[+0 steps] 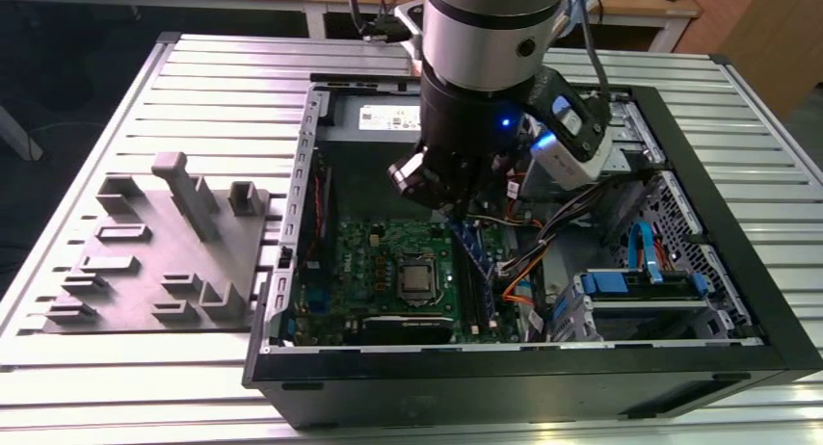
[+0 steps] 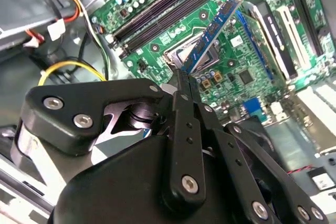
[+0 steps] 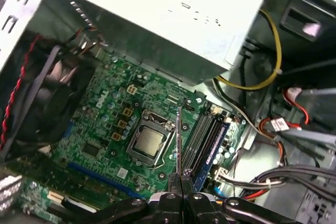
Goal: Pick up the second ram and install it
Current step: 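Insert the second ram into the second slot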
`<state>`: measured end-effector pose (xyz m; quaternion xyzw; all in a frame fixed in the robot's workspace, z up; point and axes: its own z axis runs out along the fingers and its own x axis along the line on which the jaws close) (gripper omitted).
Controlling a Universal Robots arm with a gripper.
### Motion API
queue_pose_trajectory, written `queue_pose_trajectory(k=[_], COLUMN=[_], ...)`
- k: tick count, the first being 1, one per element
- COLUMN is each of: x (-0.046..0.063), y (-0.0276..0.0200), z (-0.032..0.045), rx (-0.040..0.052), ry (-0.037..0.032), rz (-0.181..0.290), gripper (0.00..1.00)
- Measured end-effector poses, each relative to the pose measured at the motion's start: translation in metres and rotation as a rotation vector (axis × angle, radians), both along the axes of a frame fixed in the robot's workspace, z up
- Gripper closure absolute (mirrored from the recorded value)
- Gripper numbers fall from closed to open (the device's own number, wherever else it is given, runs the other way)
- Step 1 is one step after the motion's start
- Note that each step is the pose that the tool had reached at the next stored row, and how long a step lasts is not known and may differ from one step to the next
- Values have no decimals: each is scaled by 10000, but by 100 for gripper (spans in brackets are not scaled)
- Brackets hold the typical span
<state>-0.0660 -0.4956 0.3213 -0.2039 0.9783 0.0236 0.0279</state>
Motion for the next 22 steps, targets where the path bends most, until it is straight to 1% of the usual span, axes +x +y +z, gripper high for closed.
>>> queue_pose_trajectory(k=[22], x=[0], y=[0], z=[-19], rx=[-1], ry=[1], rz=[-4010], gripper=[92])
